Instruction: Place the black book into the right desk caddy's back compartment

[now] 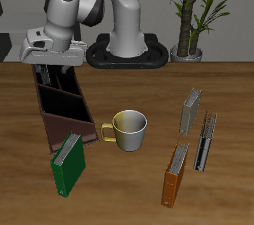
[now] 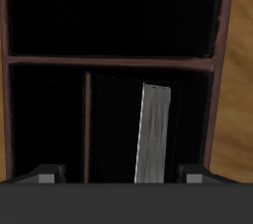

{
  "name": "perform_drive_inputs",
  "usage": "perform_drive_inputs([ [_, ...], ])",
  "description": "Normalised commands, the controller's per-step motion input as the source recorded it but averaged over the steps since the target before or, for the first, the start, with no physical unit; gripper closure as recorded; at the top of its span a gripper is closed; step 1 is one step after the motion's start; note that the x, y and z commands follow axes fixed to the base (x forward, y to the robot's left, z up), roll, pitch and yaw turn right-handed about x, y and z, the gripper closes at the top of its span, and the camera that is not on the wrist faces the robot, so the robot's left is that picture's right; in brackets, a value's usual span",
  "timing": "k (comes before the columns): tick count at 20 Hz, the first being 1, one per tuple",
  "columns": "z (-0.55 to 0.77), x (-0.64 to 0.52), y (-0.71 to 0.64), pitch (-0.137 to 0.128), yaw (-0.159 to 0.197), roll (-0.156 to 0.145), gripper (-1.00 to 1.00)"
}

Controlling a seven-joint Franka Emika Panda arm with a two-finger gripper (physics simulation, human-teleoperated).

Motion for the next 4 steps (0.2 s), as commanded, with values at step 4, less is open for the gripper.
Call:
perform_drive_inputs([
  [4,0.15,-0.03,0.03,-0.031,-0.012,0.002,-1.0],
])
